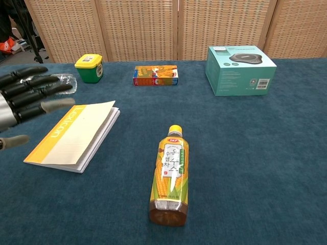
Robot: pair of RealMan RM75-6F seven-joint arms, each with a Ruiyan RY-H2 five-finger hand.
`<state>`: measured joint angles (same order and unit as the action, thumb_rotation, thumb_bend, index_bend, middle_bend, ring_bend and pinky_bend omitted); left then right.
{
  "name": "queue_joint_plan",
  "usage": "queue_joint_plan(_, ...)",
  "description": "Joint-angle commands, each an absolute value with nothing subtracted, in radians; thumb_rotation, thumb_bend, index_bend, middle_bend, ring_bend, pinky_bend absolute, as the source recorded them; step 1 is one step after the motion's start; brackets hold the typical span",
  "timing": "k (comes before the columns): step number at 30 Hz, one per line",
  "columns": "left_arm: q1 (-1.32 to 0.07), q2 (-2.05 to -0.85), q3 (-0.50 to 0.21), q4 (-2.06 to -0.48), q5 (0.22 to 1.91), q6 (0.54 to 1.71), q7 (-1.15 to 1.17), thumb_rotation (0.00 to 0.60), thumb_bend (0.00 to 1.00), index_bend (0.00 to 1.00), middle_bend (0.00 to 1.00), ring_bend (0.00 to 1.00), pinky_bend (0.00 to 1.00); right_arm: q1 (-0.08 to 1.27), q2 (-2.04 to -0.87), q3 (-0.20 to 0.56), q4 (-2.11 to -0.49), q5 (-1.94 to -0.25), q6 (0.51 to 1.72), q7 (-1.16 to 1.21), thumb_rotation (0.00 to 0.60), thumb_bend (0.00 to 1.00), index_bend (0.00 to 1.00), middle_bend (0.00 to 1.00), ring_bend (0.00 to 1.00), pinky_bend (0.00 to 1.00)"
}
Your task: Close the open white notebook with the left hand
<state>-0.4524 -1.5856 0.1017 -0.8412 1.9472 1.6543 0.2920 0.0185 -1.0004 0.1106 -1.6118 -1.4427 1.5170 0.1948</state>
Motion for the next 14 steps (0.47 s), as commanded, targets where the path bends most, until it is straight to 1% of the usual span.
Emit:
queue_joint_plan(1, -0.331, -1.486, -0.006, -1.176, 1.656, 1.649, 0.125, 0.600, 0.16, 0.00, 0.00, 0.00, 0.00, 0.017, -1.001, 0.111, -1.614, -1.442, 1.519, 0.190, 0.600, 0.00, 0.00, 0.00, 0.00, 0.00)
queue_joint_plan(3, -0.301, -1.416, -0.022, -1.307, 1.574, 1.615, 0.083, 0.600, 0.13, 0.00, 0.00, 0.00, 0.00, 0.017, -1.002, 0.112, -1.616, -1.442, 1.522, 0.187, 0.600, 0.00, 0.00, 0.00, 0.00, 0.00)
queue_joint_plan(6, -0.277, -1.365, -0.031, -1.376, 1.522, 1.600, 0.046, 0.600, 0.04, 0.00, 0.00, 0.00, 0.00, 0.017, -1.002, 0.112, -1.617, -1.443, 1.525, 0.185, 0.600, 0.00, 0.00, 0.00, 0.00, 0.00)
queue_joint_plan(8, -0.248, -1.314, -0.037, -1.433, 1.474, 1.592, 0.012, 0.600, 0.00, 0.00, 0.00, 0.00, 0.00, 0.017, -1.004, 0.114, -1.619, -1.441, 1.526, 0.180, 0.600, 0.00, 0.00, 0.00, 0.00, 0.00)
queue_joint_plan(11, -0.205, -1.241, -0.039, -1.512, 1.417, 1.582, -0.045, 0.600, 0.00, 0.00, 0.00, 0.00, 0.00, 0.019, -1.006, 0.114, -1.622, -1.438, 1.522, 0.170, 0.600, 0.00, 0.00, 0.00, 0.00, 0.00)
queue_joint_plan(14, -0.178, -1.164, -0.032, -1.593, 1.385, 1.563, -0.047, 0.600, 0.00, 0.00, 0.00, 0.00, 0.00, 0.019, -1.008, 0.113, -1.623, -1.440, 1.521, 0.163, 0.600, 0.00, 0.00, 0.00, 0.00, 0.00)
